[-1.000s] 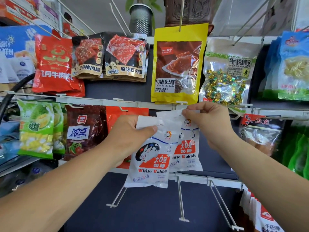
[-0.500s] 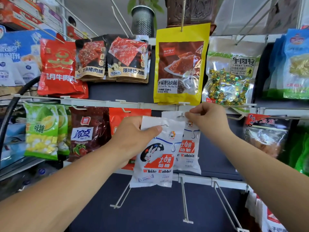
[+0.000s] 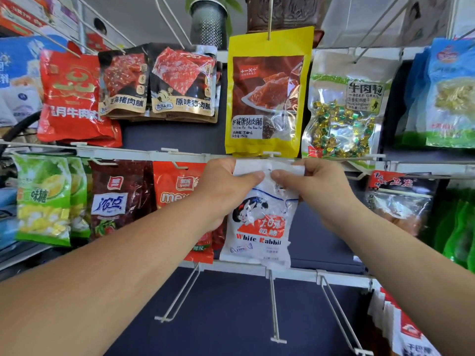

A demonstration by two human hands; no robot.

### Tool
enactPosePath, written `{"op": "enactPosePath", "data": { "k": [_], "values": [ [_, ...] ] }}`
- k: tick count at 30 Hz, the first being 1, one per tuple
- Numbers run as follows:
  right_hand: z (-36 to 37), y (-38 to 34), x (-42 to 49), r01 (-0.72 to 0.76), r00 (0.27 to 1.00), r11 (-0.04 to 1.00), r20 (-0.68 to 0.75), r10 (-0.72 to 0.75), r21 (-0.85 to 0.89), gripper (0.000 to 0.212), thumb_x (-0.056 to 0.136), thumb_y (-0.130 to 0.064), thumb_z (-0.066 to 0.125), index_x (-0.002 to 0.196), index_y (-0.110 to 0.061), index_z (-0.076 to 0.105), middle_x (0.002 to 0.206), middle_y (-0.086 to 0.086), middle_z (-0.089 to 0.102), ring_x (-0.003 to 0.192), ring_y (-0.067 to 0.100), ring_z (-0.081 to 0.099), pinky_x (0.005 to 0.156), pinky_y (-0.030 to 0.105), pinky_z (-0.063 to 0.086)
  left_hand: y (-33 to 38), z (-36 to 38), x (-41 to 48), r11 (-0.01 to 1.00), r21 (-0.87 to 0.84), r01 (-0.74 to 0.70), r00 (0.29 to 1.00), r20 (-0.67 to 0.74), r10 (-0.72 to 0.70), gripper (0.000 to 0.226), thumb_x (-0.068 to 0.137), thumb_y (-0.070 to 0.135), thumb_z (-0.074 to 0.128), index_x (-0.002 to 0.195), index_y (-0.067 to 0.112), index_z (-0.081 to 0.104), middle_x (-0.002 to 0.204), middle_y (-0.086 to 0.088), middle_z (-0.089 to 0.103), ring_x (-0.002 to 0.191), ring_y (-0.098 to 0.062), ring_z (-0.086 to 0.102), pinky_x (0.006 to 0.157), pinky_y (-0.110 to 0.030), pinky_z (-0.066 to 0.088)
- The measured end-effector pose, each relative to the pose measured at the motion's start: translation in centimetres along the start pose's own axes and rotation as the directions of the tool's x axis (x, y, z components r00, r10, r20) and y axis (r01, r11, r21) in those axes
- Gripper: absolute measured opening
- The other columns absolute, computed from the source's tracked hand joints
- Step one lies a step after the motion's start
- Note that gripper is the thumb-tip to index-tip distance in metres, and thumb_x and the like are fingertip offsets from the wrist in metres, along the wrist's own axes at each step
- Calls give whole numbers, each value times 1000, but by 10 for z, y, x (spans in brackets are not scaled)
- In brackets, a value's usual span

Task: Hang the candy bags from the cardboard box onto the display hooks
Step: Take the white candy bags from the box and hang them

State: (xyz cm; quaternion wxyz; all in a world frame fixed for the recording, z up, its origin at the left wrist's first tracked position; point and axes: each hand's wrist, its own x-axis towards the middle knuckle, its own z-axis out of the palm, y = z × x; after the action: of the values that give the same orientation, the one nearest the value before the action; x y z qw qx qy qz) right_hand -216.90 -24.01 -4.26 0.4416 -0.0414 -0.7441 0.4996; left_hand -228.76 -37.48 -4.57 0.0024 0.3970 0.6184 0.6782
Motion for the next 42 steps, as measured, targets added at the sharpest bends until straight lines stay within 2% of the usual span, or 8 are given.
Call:
{"op": "enactPosePath", "data": {
  "k": [7,11,15,18,24,31,37,42],
  "values": [
    [-4,15,16,28,999,1000,-38,-28,-13,13,88,-18,82,89,-6,78,84,13,80,74,30,77,69,43,62,-9,-4,8,999,41,-34,999,15,34,11,94,20,73,103,19,79,94,5,80,85,-10,76,69,-25,62],
    [4,30,25,24,993,941,-104,-63,-336,30,87,-37,81,77,-11,71,73,7,75,69,29,73,63,46,61,-20,-2,15,978,207,-35,999,-7,37,8,95,18,70,95,16,77,87,1,77,84,-19,74,75,-37,61],
    [-1,34,14,52,937,714,-213,-276,-698,33,85,-48,78,92,-21,60,91,-3,61,84,21,59,67,37,47,-36,-8,13,940,337,-54,995,-56,77,8,90,14,74,98,13,75,82,2,72,80,-19,69,77,-33,58],
    [7,44,-16,438,703,184,208,-680,-880,31,90,-36,71,111,-13,67,110,8,63,102,35,60,78,44,46,-46,-21,-3,953,302,10,999,-35,1,20,88,16,77,107,13,71,95,-4,73,91,-19,70,82,-31,57],
    [33,73,-26,514,802,-10,485,-349,-858,60,96,-57,48,133,-13,66,141,16,59,140,42,47,120,58,29,-71,-43,-44,949,302,88,996,2,-93,21,89,19,77,109,16,73,100,0,72,95,-15,69,88,-29,58],
    [48,66,-38,467,857,68,433,-278,-881,63,92,-65,47,119,-15,75,133,12,65,135,39,52,120,60,29,-70,-80,-89,927,343,151,968,139,-209,18,90,32,76,105,23,75,100,3,73,96,-11,69,91,-29,59],
    [109,59,-129,506,861,437,403,-310,-744,44,90,-57,50,100,-25,78,98,-5,75,95,25,71,70,37,58,-85,-130,-172,897,428,111,972,142,-187,21,89,31,76,110,25,74,102,11,73,93,1,69,79,-9,50],
    [178,96,-238,466,822,598,568,-21,-652,32,93,-57,54,90,-33,75,91,-18,74,93,13,70,70,33,55,-138,-192,-271,815,544,201,950,95,-297,23,90,26,77,110,17,74,98,10,73,84,6,67,73,-5,48]
  ]
}}
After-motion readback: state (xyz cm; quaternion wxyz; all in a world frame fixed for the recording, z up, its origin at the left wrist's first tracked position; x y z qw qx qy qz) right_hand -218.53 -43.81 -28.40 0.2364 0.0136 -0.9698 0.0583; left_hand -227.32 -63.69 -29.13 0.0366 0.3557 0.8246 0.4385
